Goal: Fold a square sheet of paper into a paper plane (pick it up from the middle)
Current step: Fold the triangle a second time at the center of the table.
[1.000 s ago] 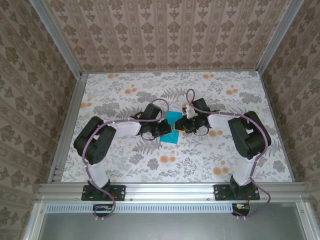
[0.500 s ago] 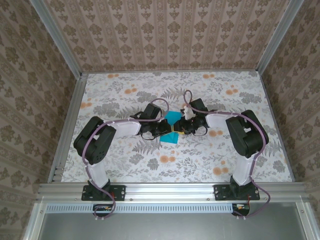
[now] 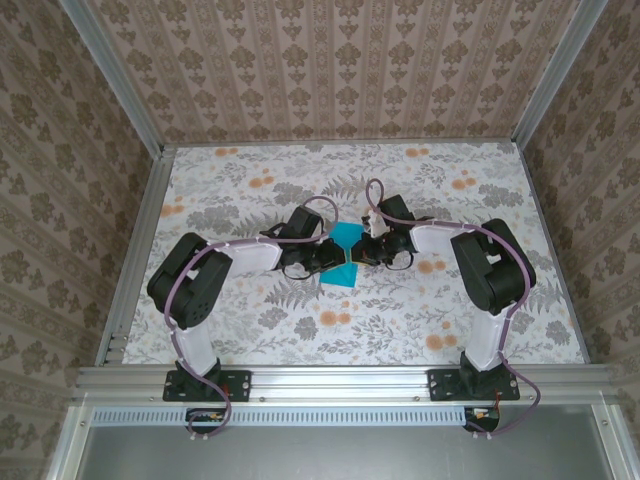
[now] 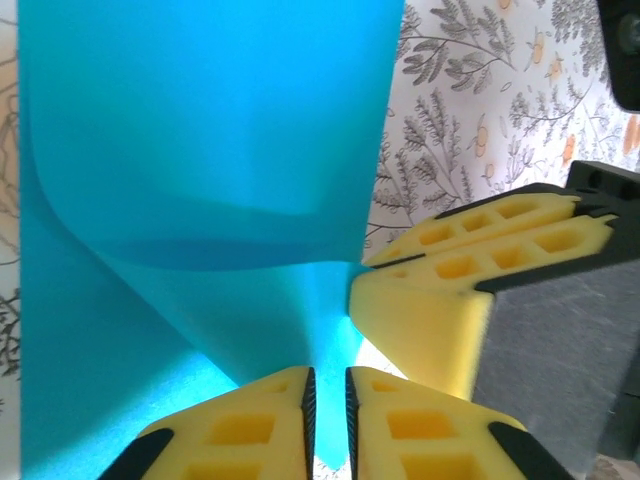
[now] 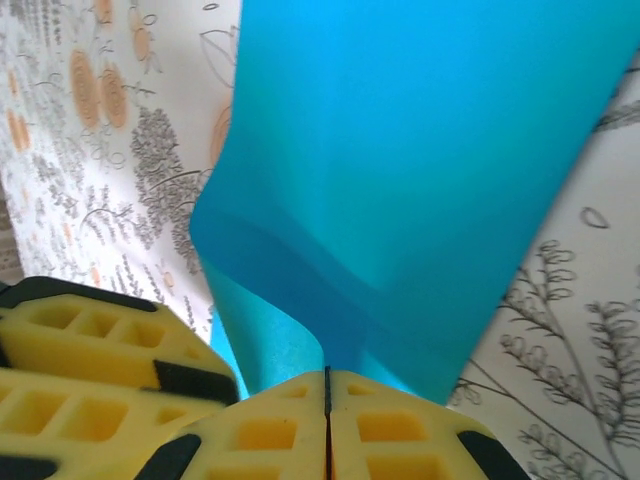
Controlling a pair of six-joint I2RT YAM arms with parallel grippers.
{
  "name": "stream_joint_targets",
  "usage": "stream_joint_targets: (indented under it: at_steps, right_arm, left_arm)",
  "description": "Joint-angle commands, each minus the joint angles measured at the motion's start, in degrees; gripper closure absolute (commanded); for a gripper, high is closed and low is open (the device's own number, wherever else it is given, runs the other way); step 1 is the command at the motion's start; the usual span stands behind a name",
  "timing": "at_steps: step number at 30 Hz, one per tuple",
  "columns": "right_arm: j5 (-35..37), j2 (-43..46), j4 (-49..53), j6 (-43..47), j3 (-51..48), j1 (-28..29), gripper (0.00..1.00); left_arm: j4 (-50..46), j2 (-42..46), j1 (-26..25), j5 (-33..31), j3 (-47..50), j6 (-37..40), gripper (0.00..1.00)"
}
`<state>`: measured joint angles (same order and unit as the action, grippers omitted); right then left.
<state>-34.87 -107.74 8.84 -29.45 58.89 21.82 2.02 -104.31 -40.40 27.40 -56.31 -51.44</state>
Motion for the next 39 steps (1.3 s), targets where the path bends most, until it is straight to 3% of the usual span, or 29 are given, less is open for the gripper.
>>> stream_joint_targets:
  at_steps: [1,10,39]
  right_arm:
    - [4.0,-0.9,3.0,2.1,1.7,0.1,0.92]
    - [7.2,-1.2,4.4,3.1,3.0,0.1,0.93]
    - [8.4,-2.3,5.8,3.1,3.5,0.2,0.92]
  left_arm:
    - [2.2,0.4,0.3,1.8,-0.9,0.0,0.8]
    - [2.0,-1.5,0.3,2.4,-2.2,-0.2,0.79]
    - [0.4,-4.6,0.2,3.4,-5.1,0.4,0.81]
